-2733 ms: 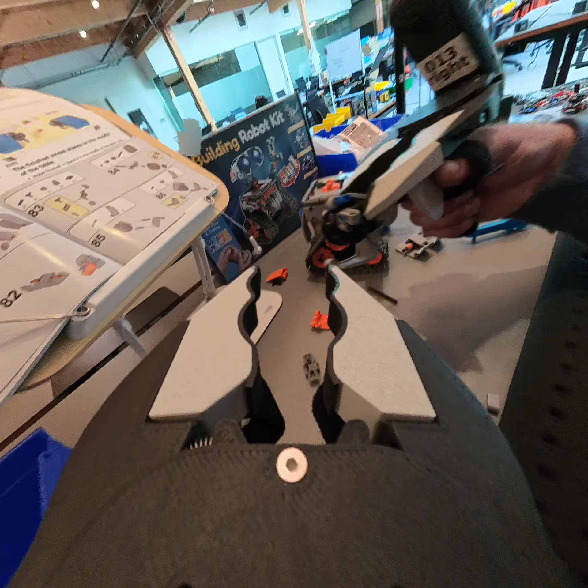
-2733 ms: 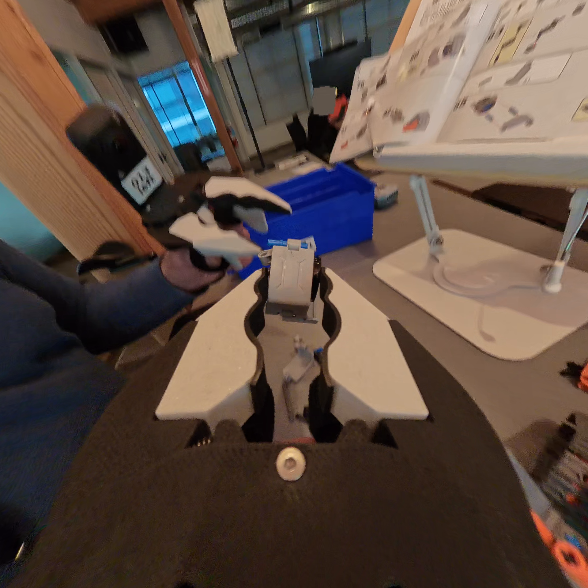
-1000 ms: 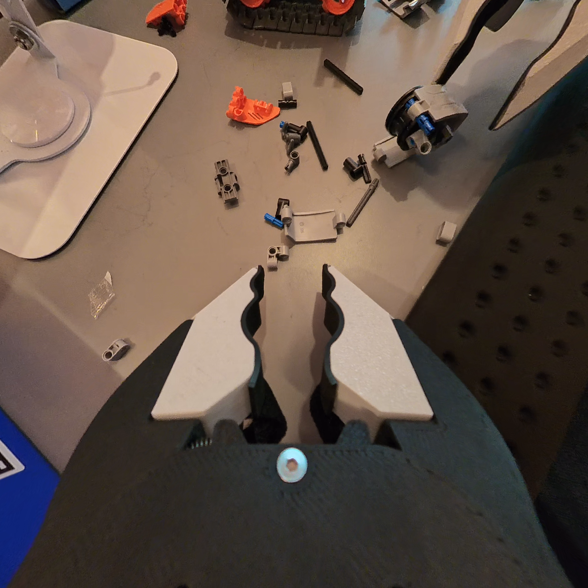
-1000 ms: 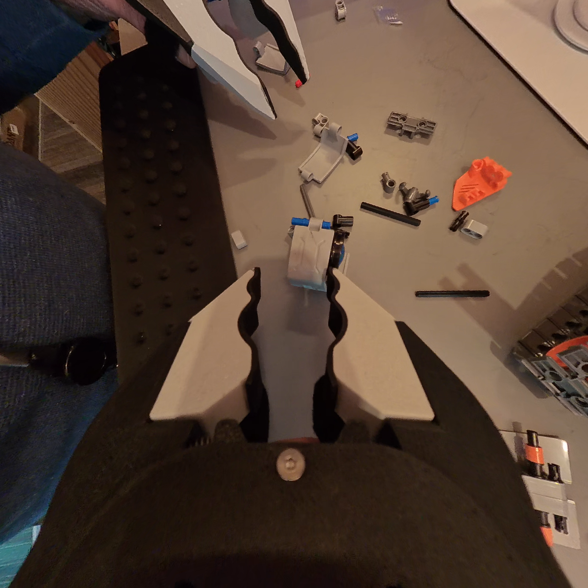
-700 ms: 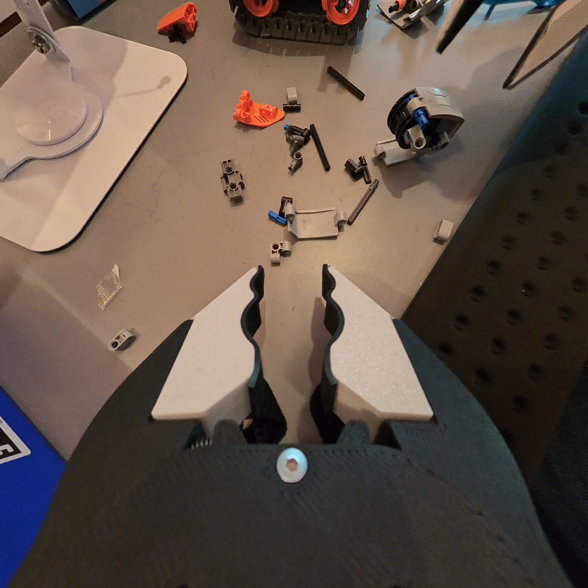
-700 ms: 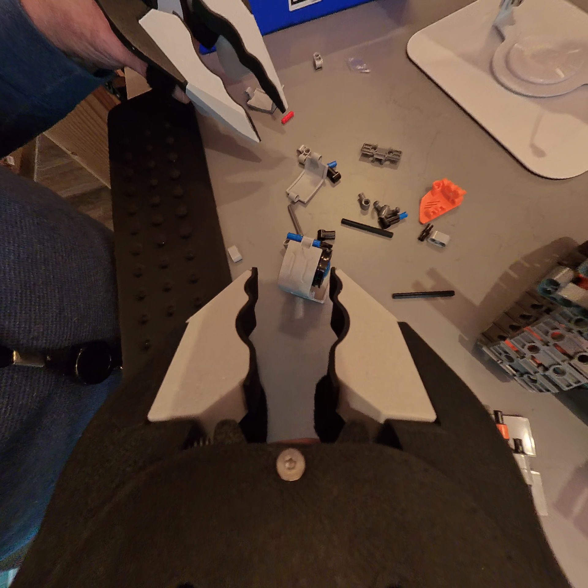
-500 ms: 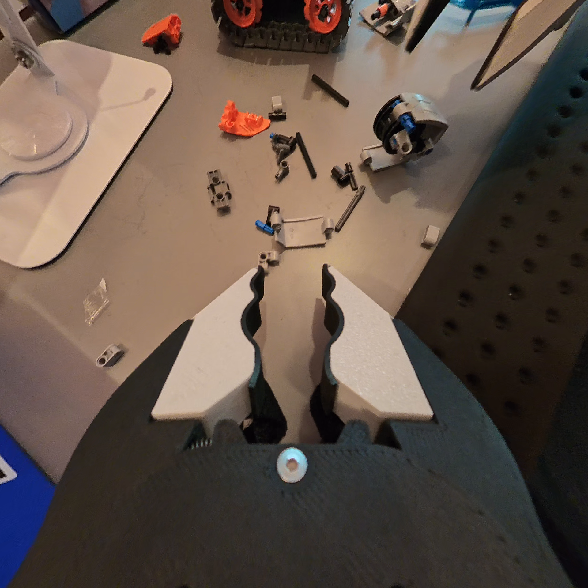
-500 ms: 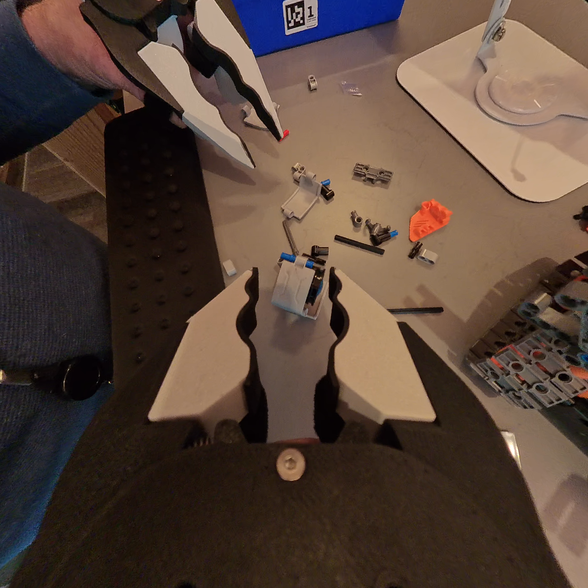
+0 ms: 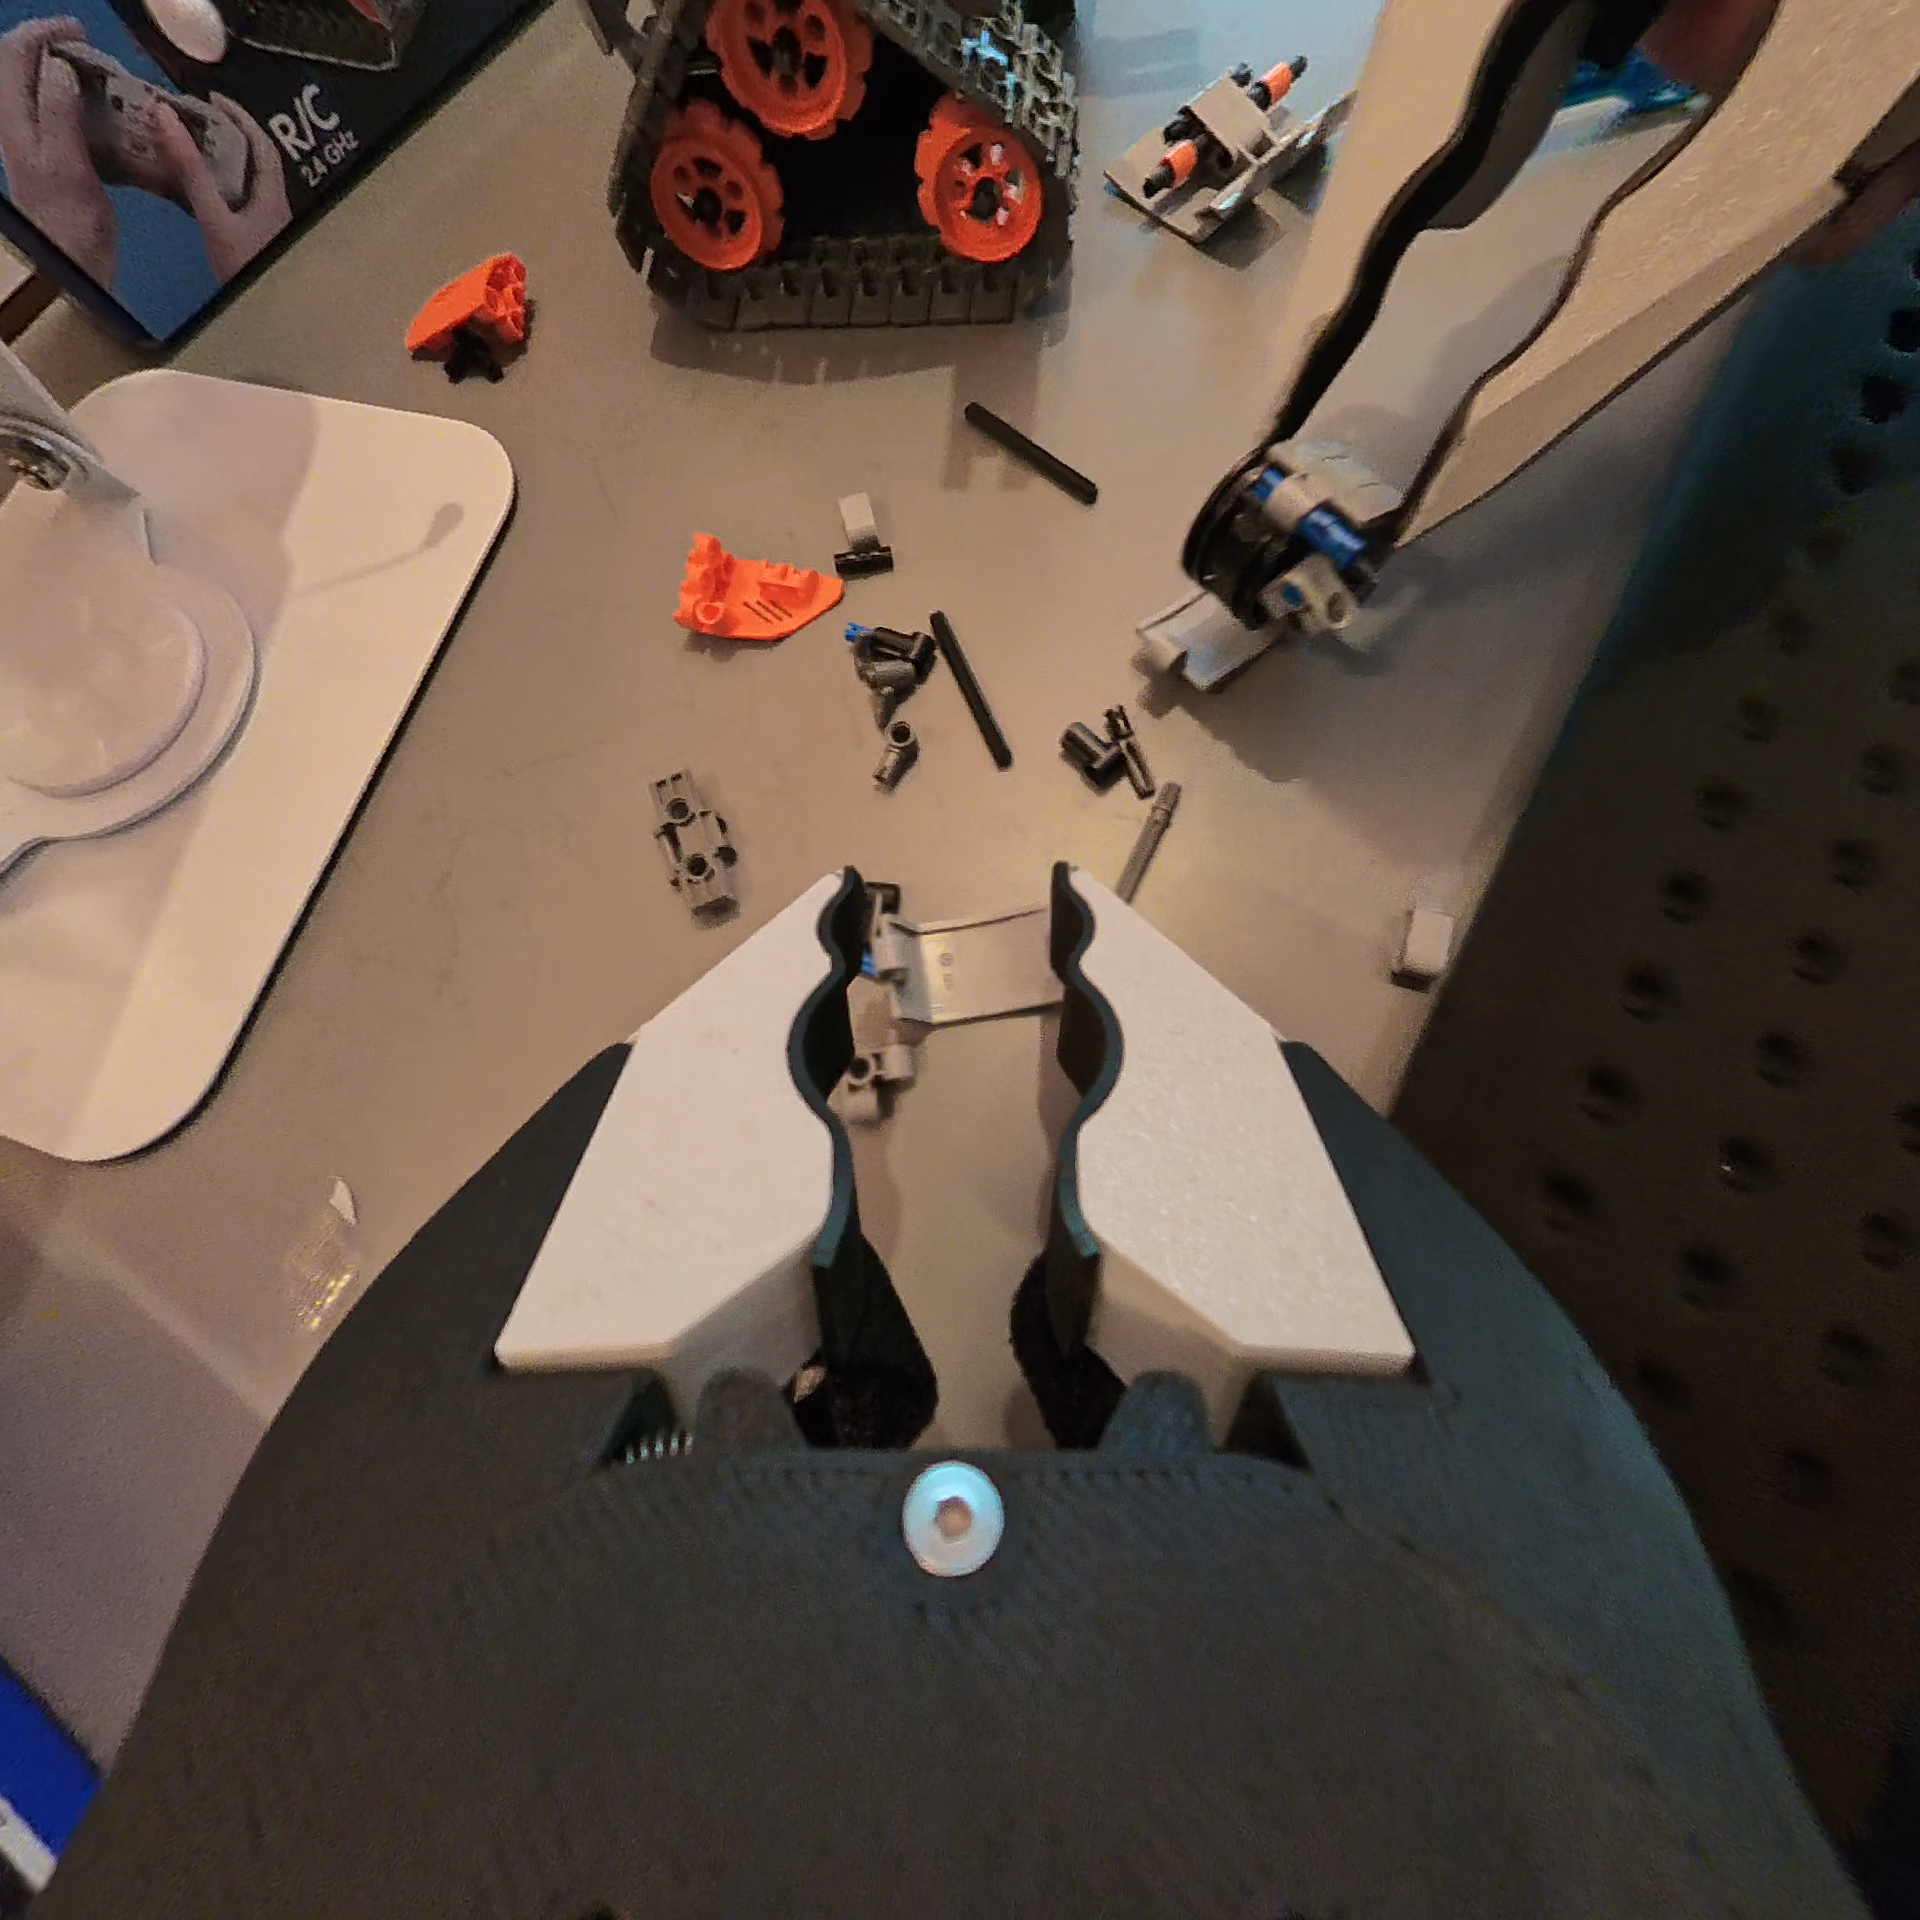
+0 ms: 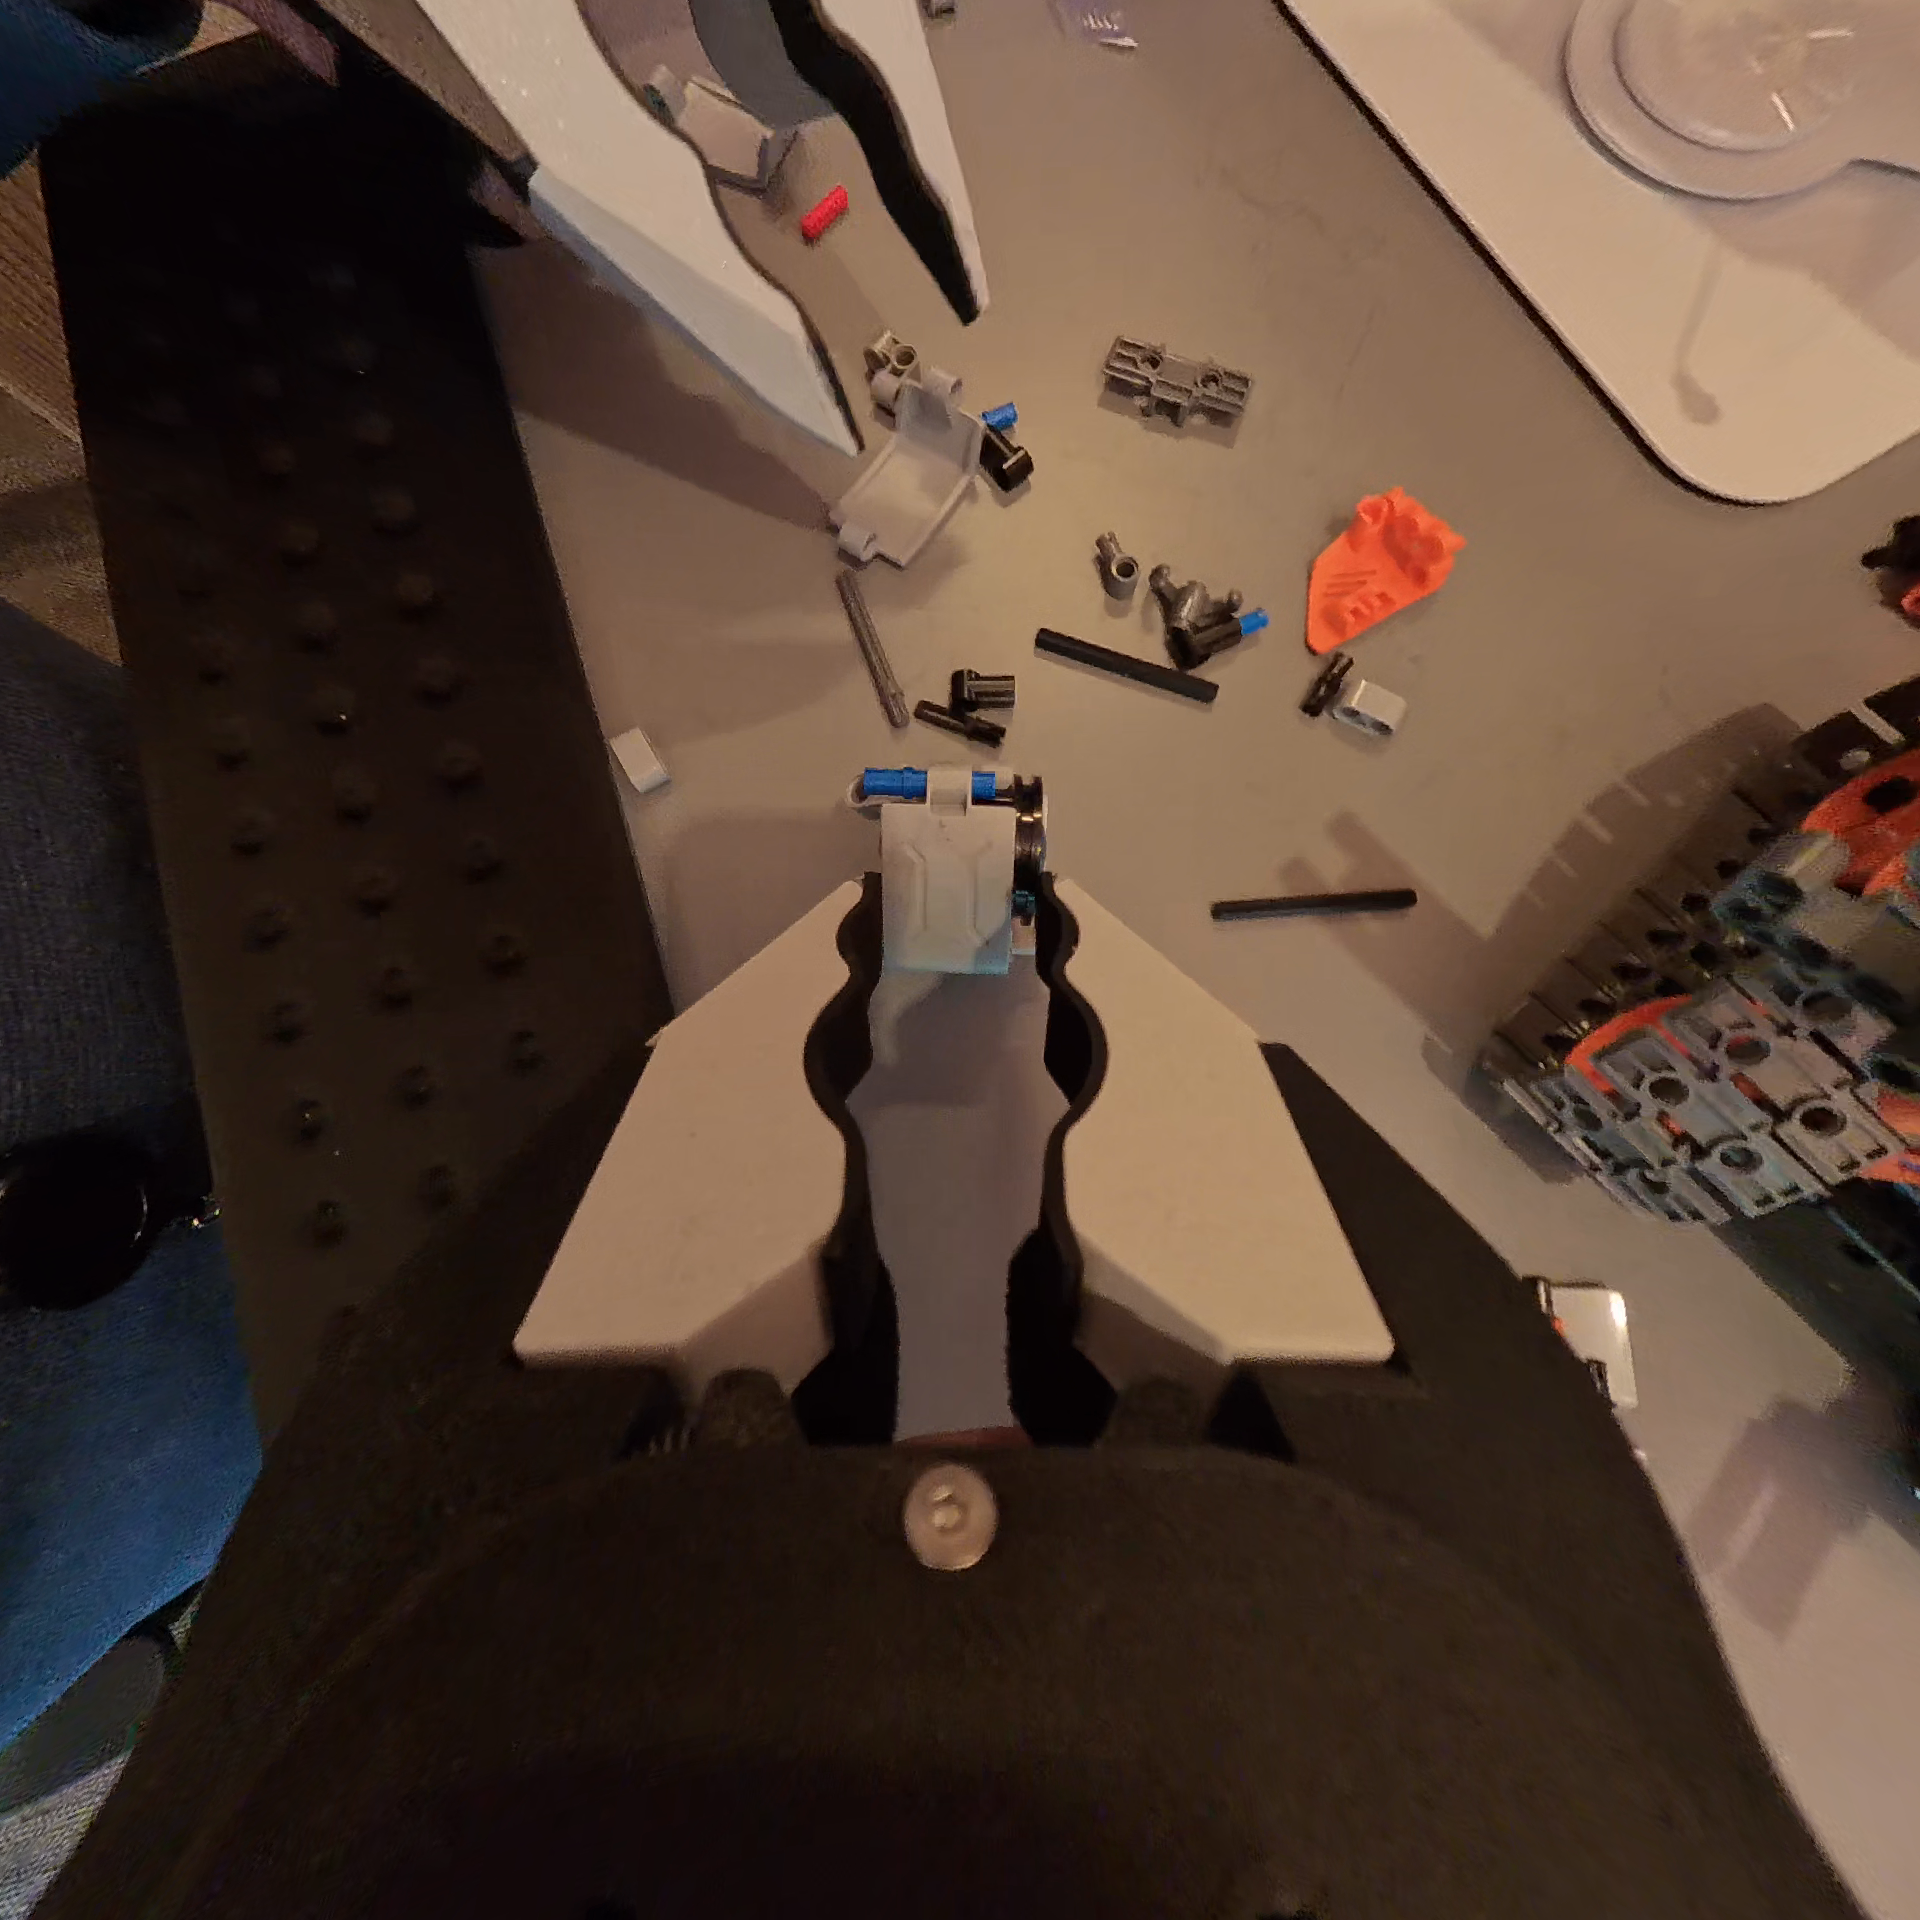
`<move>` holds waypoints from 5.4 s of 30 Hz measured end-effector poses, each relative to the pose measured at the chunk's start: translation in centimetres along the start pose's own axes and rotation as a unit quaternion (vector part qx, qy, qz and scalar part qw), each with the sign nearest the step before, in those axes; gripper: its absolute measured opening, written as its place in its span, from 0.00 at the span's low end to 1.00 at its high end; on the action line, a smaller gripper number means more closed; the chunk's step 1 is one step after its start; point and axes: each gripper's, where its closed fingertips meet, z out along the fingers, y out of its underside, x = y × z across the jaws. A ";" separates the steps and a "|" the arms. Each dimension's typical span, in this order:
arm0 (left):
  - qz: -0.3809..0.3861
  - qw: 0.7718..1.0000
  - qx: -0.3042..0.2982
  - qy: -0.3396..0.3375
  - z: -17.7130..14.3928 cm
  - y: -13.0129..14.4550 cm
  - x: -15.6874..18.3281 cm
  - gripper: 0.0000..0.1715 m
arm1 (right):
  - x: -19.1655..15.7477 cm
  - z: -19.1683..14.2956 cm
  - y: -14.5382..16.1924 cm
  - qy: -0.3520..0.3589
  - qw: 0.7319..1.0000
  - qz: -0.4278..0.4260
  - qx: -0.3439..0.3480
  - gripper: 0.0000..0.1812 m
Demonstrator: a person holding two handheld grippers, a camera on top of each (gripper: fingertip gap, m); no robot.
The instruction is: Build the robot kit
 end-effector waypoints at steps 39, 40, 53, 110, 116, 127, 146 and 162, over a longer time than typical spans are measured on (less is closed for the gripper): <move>-0.017 0.993 -0.092 0.065 0.9 0.3 3.2 0.03 | 5.8 1.8 -2.9 0.086 0.996 0.004 0.020 0.12; -0.019 0.993 -0.098 0.055 0.5 1.0 3.1 0.03 | 6.2 2.4 -3.0 0.098 0.995 0.004 0.009 0.12; -0.041 0.992 -0.091 0.075 0.8 3.8 3.8 0.07 | 8.6 6.8 -1.9 0.138 0.987 0.050 -0.068 0.02; -0.046 0.991 -0.076 0.100 0.0 4.3 3.4 0.18 | 7.8 7.0 -2.1 0.099 0.993 0.058 -0.036 0.01; -0.047 0.991 -0.075 0.102 0.0 4.3 3.4 0.18 | 7.1 6.6 -1.9 0.089 0.994 0.036 -0.044 0.01; -0.029 0.991 -0.074 0.109 0.3 4.1 3.8 0.12 | -1.8 3.5 -4.9 -0.008 0.999 -0.050 -0.013 0.01; -0.027 0.991 -0.066 0.111 0.9 3.6 4.2 0.03 | -4.5 7.9 -3.0 -0.004 0.998 -0.026 -0.063 0.00; 0.006 0.996 -0.082 0.026 1.2 3.5 3.7 0.03 | -4.0 8.1 -3.2 0.053 0.998 0.024 -0.038 0.00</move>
